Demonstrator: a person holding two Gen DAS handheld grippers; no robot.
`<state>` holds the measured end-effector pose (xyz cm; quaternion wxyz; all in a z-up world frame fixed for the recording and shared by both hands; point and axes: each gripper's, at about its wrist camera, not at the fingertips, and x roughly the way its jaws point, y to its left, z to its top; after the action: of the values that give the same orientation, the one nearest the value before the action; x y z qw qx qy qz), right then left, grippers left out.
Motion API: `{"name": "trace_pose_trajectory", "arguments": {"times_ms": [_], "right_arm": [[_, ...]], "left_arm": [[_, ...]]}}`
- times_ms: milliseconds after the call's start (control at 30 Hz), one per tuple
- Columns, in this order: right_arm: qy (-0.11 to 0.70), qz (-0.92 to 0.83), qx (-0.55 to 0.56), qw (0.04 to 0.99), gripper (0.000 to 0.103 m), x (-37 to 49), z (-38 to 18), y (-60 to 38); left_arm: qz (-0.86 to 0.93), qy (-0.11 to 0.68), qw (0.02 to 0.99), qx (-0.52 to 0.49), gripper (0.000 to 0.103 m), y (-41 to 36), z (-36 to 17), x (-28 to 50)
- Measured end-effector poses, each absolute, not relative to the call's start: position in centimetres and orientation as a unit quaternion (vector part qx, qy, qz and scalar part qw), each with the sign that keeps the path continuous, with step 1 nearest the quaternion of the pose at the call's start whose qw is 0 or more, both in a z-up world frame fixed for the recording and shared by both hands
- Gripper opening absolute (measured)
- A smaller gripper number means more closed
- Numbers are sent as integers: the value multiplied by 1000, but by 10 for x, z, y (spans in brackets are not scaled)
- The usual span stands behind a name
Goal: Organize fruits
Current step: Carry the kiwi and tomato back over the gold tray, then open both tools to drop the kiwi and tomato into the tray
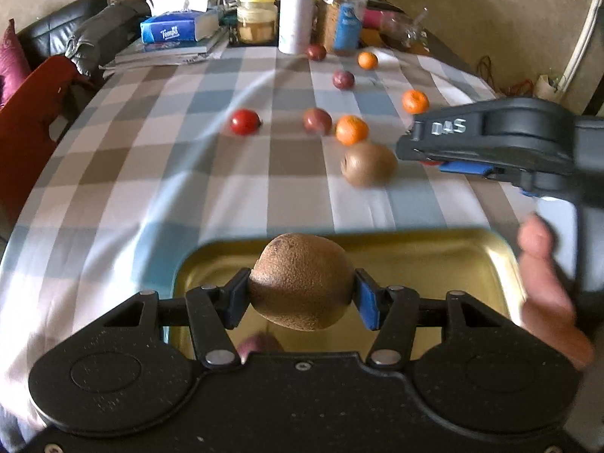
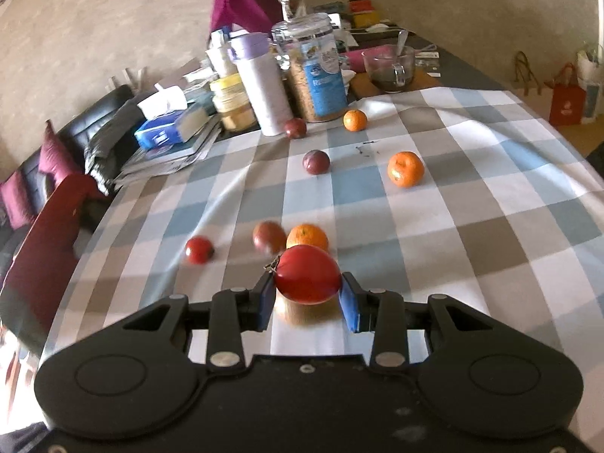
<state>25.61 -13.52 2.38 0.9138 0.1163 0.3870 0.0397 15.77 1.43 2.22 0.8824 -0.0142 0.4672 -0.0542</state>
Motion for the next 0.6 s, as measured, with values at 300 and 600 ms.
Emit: {"name": "trace_pose_trajectory", "arguments": {"times_ms": [300,600], "right_arm": [[385,53,106,915,38,183,20,-152],[385,54,93,917,38,131,11,-160]], "left_arm": [[-47,465,884,-19,58,15,7,125],[-61,442,895,-17,56,13,15,105]]}}
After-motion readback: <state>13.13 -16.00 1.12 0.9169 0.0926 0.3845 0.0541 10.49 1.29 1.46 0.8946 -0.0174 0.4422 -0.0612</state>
